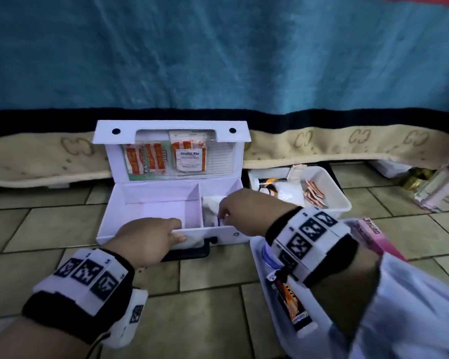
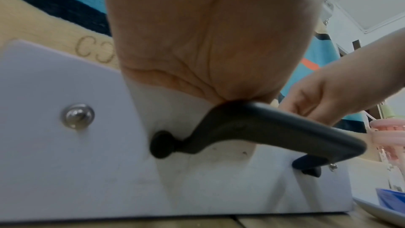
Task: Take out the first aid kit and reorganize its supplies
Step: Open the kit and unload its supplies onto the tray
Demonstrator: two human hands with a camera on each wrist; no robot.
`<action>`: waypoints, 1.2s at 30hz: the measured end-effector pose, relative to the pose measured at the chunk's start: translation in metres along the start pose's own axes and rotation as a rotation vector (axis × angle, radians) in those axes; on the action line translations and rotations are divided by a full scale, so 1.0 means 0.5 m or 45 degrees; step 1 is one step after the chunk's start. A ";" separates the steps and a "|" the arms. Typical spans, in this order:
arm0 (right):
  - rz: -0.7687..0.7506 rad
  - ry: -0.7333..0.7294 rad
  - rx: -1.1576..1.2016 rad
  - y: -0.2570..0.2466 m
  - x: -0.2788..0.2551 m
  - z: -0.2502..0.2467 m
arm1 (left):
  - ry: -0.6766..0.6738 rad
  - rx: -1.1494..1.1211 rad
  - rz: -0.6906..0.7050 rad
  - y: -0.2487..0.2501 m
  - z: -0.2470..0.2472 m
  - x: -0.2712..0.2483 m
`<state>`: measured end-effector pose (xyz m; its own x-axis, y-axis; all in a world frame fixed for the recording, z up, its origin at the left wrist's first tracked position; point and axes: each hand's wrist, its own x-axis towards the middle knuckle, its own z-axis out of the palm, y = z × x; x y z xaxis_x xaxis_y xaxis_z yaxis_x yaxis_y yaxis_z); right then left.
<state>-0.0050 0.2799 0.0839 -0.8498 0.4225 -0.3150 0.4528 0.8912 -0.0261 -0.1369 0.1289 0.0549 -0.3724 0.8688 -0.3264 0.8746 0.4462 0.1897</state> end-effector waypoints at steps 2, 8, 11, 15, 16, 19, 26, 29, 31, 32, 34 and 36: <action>0.038 -0.172 -0.123 -0.005 0.038 0.006 | 0.021 0.002 -0.006 -0.002 0.003 0.002; 0.067 -0.228 -0.120 -0.005 0.054 0.011 | -0.001 0.043 -0.031 -0.001 0.004 0.006; 0.103 0.014 0.043 0.000 0.016 -0.009 | 0.004 0.054 -0.032 -0.003 0.004 0.007; 0.210 0.393 0.533 0.025 -0.086 -0.070 | -0.009 0.060 -0.013 -0.004 0.003 0.008; 0.247 0.463 0.573 0.034 -0.120 -0.080 | -0.012 0.058 -0.008 -0.005 0.003 0.009; 0.444 0.305 0.434 0.065 -0.220 -0.073 | -0.004 0.062 -0.002 -0.005 0.003 0.007; 0.685 -0.124 0.334 0.083 -0.305 0.044 | -0.001 0.054 -0.003 0.001 -0.002 0.003; 0.701 -0.108 0.358 0.074 -0.296 0.070 | -0.005 0.037 -0.004 0.003 -0.005 0.000; 0.670 -0.154 0.348 0.071 -0.294 0.065 | -0.010 0.025 -0.010 0.005 -0.007 0.000; 0.655 -0.161 0.344 0.069 -0.295 0.051 | -0.015 0.022 -0.011 0.005 -0.007 0.000; 0.610 -0.096 0.363 0.066 -0.295 0.013 | -0.023 0.018 -0.012 0.004 -0.006 0.001; 0.527 0.025 0.345 0.059 -0.276 -0.022 | -0.025 0.016 -0.014 0.004 -0.006 0.002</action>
<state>0.1226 0.2496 0.1372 -0.5878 0.7371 -0.3334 0.8049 0.5744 -0.1490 -0.1365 0.1315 0.0576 -0.3757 0.8596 -0.3464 0.8746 0.4525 0.1744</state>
